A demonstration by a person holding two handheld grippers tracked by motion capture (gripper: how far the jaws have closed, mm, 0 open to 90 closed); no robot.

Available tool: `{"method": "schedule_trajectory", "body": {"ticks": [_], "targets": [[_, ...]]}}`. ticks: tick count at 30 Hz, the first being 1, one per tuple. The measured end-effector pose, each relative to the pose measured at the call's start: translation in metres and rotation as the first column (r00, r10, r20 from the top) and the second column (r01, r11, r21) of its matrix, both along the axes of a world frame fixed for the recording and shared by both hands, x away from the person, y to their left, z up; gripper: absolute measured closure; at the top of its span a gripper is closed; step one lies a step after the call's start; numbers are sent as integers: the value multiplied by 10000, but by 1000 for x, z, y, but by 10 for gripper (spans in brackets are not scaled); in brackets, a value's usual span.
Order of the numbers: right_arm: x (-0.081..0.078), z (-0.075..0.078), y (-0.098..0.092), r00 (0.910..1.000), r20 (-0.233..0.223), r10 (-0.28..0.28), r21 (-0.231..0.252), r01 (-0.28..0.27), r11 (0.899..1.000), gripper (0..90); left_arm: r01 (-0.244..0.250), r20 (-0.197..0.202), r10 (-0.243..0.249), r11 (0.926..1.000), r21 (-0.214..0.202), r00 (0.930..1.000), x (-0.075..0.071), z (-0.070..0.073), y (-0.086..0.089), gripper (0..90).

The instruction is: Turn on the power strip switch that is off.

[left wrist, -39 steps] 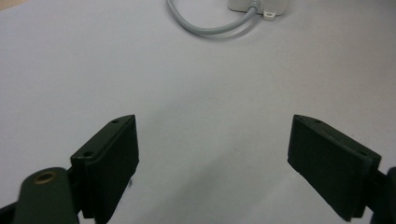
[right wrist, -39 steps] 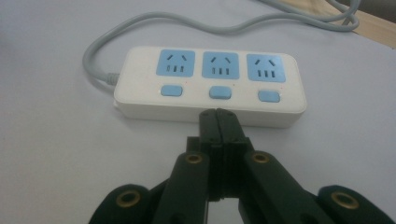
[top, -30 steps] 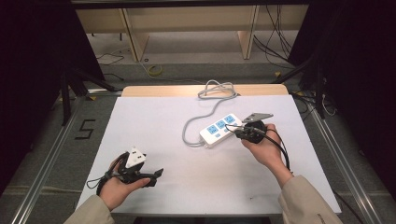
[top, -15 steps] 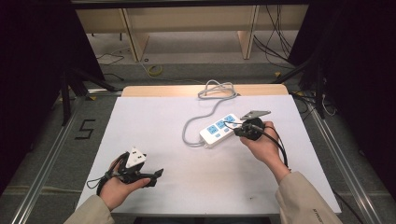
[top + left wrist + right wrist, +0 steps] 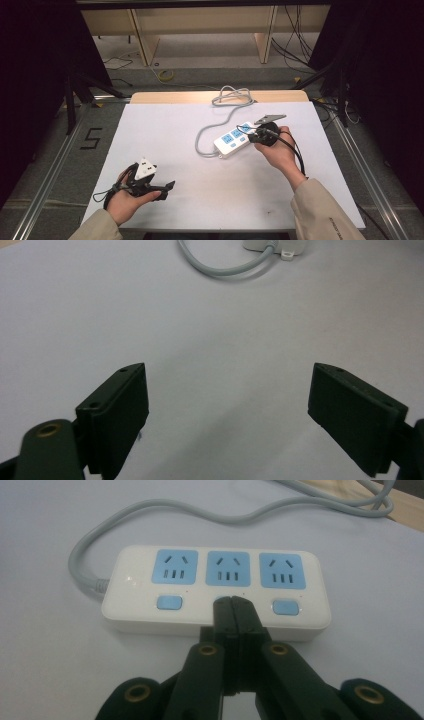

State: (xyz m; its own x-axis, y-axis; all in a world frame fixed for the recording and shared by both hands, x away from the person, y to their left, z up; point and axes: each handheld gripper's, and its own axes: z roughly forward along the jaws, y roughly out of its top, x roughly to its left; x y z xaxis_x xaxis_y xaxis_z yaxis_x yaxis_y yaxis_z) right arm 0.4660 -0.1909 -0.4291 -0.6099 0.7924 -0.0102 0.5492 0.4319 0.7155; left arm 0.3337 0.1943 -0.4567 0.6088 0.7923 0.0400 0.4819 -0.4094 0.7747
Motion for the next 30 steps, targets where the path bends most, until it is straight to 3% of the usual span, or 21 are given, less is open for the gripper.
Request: {"method": "schedule_trajectory", "body": {"ticks": [30], "targets": [[23, -7, 14, 9978, -640, -158, -344, 136, 9993, 900, 22, 1, -22, 10000, -12, 10000, 0, 0, 0, 163]]}}
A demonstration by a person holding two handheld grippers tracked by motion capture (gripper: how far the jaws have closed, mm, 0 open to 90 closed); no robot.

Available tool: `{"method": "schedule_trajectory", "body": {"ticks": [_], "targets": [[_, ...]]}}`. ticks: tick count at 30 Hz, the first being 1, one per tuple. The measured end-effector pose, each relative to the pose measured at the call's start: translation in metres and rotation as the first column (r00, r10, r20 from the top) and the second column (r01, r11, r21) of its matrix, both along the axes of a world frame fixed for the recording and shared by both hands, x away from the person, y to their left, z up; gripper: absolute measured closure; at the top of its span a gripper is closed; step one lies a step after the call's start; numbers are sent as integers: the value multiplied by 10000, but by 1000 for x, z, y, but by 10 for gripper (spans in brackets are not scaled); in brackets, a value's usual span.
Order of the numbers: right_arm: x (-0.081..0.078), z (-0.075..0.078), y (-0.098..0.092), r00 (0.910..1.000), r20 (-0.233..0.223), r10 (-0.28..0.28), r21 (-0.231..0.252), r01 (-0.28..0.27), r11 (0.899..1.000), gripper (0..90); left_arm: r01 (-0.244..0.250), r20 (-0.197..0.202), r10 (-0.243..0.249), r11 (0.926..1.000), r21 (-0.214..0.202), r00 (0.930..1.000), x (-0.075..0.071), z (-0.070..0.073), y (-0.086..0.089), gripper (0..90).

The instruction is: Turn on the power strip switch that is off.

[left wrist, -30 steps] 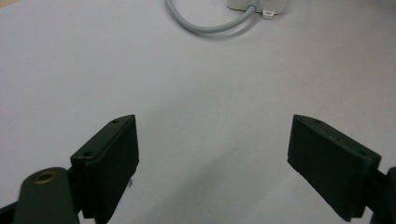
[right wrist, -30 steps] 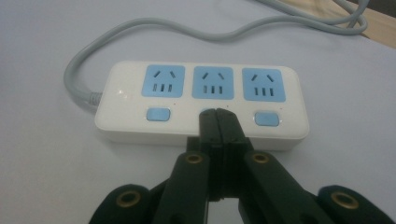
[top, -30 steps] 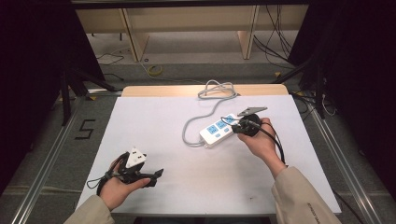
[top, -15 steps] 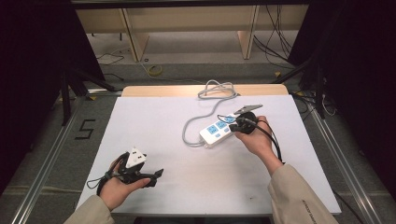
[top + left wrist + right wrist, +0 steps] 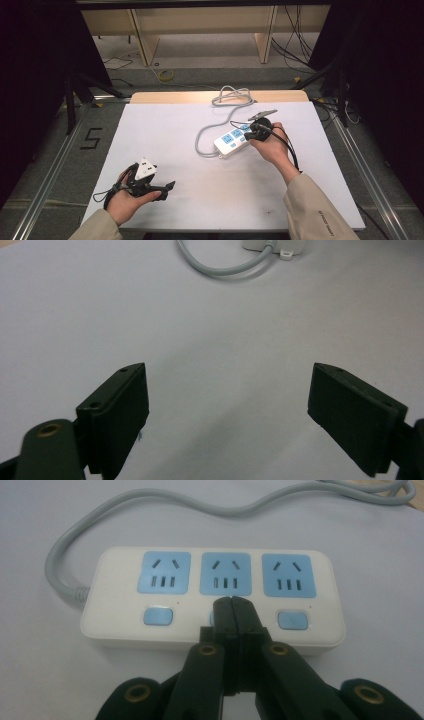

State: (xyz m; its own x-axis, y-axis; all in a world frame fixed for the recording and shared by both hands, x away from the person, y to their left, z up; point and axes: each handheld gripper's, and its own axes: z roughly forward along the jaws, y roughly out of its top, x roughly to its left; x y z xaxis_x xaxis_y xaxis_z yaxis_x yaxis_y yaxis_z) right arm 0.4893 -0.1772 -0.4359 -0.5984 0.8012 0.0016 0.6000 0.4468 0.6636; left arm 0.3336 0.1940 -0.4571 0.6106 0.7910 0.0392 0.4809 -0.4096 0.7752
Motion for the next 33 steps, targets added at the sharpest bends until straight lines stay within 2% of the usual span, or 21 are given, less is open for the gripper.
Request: {"method": "schedule_trajectory", "body": {"ticks": [33], "targets": [[25, 4, 14, 9970, -777, -24, -563, -20, 9984, 900, 90, -11, -90, 10000, 22, 10000, 0, 0, -1, 164]]}}
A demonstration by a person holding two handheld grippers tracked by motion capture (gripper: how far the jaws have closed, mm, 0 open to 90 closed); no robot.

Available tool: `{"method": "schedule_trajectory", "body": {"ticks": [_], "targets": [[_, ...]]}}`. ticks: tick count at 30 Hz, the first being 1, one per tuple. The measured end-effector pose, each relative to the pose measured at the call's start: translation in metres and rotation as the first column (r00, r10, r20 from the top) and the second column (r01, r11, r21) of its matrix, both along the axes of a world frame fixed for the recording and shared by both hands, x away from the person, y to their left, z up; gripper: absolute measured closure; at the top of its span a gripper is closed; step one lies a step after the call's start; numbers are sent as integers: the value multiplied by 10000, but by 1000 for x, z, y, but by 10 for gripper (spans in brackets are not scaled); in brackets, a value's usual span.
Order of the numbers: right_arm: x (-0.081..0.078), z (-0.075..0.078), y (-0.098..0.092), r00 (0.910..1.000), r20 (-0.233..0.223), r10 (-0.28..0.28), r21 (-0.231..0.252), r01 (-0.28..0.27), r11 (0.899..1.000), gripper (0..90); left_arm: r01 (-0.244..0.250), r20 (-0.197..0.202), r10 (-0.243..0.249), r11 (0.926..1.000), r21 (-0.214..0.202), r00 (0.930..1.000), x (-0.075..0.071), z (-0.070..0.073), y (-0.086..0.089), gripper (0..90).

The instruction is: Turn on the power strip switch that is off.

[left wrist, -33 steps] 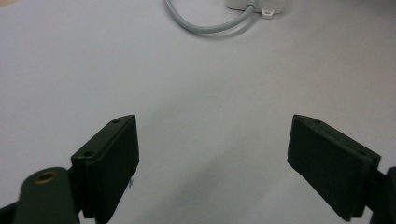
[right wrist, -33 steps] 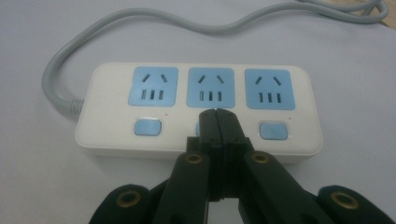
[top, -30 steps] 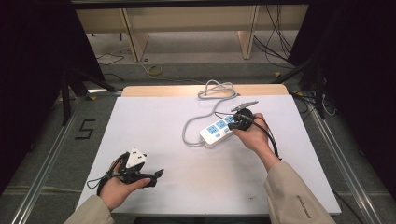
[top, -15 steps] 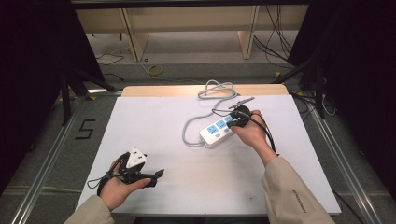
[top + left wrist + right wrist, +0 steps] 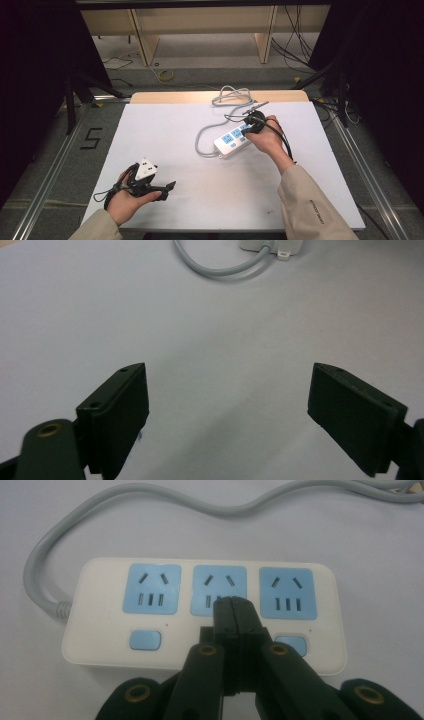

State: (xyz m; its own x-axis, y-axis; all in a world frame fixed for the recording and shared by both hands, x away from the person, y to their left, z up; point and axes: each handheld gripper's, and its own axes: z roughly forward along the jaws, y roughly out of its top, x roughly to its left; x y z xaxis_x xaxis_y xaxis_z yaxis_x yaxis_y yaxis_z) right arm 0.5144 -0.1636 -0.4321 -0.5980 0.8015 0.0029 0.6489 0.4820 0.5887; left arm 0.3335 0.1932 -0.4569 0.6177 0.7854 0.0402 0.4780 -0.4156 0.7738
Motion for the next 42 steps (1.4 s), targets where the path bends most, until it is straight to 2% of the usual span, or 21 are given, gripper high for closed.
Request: {"method": "schedule_trajectory", "body": {"ticks": [24, 42], "targets": [[7, -4, 7, 9980, -610, 153, -317, -172, 9993, 900, 1, -37, -1, 10000, -29, 10000, 0, 0, -1, 164], [10, -5, 10, 9958, -891, 230, -517, -277, 9983, 900, 18, -41, -18, 10000, -34, 10000, 0, 0, -1, 164]]}}
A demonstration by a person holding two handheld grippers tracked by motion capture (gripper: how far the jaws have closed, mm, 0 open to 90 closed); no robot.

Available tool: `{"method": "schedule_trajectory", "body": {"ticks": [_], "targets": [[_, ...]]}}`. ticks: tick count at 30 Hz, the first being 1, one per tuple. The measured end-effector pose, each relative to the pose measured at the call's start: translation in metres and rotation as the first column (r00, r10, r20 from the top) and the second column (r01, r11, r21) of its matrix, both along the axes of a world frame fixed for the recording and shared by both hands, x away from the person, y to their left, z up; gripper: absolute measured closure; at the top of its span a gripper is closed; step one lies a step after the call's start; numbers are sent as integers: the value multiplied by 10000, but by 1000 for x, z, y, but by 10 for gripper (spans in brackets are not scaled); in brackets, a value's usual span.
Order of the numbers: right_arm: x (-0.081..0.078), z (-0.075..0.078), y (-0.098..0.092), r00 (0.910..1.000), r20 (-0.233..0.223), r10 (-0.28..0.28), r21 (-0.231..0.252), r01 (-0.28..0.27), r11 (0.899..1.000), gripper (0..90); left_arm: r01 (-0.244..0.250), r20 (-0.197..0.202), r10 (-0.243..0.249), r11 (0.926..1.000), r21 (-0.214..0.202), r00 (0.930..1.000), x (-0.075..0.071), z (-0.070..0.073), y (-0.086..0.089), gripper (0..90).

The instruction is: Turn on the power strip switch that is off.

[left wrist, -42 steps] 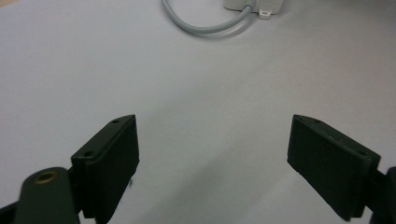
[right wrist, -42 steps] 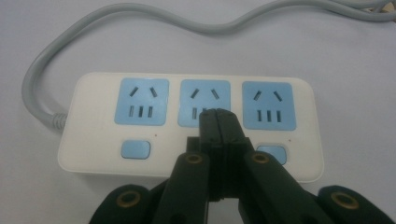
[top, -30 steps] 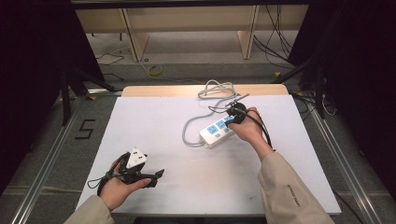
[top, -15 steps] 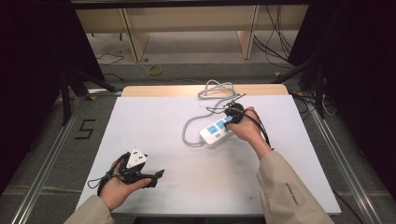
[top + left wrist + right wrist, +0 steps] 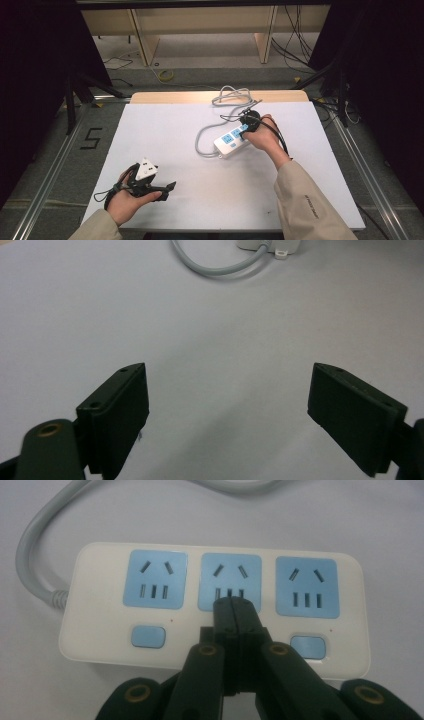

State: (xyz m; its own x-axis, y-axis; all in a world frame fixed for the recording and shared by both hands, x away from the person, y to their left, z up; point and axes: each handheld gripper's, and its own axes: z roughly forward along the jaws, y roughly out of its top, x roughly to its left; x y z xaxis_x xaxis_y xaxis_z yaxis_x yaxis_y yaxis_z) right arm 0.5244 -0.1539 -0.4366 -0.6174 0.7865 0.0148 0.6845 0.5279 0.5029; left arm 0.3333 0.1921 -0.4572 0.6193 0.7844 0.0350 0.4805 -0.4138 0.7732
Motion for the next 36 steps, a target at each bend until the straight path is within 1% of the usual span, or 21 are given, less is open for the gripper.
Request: {"method": "schedule_trajectory", "body": {"ticks": [7, 14, 21, 25, 27, 33, 36], "targets": [[0, 1, 2, 9999, -109, 131, -213, -134, 9997, 900, 3, -5, -3, 10000, -16, 10000, 0, 0, 0, 164], [0, 1, 3, 9998, -136, 151, -255, -155, 9996, 900, 38, 6, -38, 10000, 37, 10000, 0, 0, 0, 164], [0, 1, 4, 9998, -167, 119, -317, -124, 9994, 900, 2, 9, -2, 10000, -11, 10000, 0, 0, 0, 164], [1, 0, 3, 9997, -257, 38, -212, -43, 9998, 900, 35, 9, -35, 10000, 26, 10000, -1, 1, 0, 164], [0, 0, 3, 9998, -208, 41, -226, -46, 9997, 900, 44, 10, -44, 10000, 33, 10000, -1, 0, 0, 164], [0, 0, 6, 9999, -127, 94, -482, -100, 9988, 900, 39, 12, -39, 10000, 33, 10000, -1, 1, 0, 164], [0, 0, 6, 9999, -154, 68, -471, -75, 9989, 900, 42, 29, -42, 10000, 26, 10000, -1, 0, 0, 164]]}}
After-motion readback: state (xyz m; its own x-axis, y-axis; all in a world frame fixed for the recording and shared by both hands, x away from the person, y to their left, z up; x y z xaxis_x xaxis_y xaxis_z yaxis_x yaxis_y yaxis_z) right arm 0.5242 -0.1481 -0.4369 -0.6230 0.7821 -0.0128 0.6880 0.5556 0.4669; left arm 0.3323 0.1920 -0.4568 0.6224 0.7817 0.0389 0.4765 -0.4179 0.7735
